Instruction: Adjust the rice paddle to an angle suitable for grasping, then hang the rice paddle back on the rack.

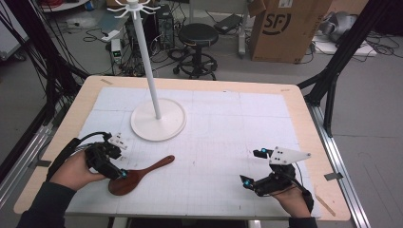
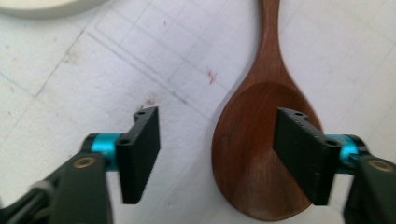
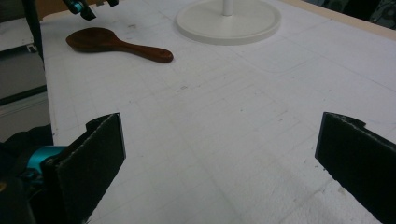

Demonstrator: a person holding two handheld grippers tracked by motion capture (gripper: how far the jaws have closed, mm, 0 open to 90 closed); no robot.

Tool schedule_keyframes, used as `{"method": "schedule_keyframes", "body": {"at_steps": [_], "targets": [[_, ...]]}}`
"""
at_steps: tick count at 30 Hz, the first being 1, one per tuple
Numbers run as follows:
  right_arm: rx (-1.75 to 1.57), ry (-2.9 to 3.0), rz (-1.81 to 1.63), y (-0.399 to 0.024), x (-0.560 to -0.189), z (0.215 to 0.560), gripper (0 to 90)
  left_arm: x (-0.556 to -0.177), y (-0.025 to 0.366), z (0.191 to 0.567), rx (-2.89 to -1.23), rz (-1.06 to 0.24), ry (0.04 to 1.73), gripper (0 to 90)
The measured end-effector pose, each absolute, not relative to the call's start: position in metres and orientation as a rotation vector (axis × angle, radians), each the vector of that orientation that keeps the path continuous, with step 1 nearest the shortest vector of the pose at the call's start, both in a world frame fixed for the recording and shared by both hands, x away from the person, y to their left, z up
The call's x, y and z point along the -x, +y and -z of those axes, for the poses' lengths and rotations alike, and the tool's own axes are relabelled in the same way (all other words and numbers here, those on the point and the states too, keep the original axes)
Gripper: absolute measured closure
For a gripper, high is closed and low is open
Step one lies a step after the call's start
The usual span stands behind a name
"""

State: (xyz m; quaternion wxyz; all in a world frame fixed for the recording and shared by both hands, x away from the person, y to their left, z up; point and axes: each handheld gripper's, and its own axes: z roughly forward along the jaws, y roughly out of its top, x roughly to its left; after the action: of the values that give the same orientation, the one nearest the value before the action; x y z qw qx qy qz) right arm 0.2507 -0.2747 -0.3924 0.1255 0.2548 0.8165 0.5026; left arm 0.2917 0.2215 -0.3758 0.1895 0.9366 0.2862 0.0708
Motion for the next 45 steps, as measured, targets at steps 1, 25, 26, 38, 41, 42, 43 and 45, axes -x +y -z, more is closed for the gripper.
{"method": "schedule_keyframes", "body": {"at_steps": [1, 25, 26, 38, 41, 42, 43, 45], "targets": [[-0.742, 2.378, -1.464, -0.275, -0.251, 0.392, 0.4, -0.292, 0.219, 0.375, -2.627, -0.2, 0.802, 27.8], [-0.746, 2.405, -1.467, -0.274, -0.255, 0.392, 0.4, -0.291, 0.183, 0.366, -2.589, -0.196, 0.855, 1.6], [-0.75, 2.407, -1.468, -0.274, -0.255, 0.392, 0.4, -0.291, 0.182, 0.366, -2.589, -0.19, 0.854, 1.6], [-0.734, 2.403, -1.441, -0.272, -0.252, 0.393, 0.3, -0.295, 0.176, 0.363, -2.587, -0.181, 0.853, 1.6], [-0.739, 2.401, -1.437, -0.273, -0.251, 0.393, 0.3, -0.296, 0.175, 0.362, -2.587, -0.171, 0.85, 1.6], [-0.742, 2.402, -1.438, -0.273, -0.251, 0.393, 0.3, -0.297, 0.174, 0.361, -2.589, -0.169, 0.85, 1.6], [-0.74, 2.4, -1.44, -0.273, -0.251, 0.394, 0.3, -0.297, 0.173, 0.361, -2.594, -0.17, 0.849, 1.6], [-0.744, 2.404, -1.439, -0.273, -0.25, 0.394, 0.3, -0.298, 0.172, 0.361, -2.598, -0.169, 0.853, 1.6]]}}
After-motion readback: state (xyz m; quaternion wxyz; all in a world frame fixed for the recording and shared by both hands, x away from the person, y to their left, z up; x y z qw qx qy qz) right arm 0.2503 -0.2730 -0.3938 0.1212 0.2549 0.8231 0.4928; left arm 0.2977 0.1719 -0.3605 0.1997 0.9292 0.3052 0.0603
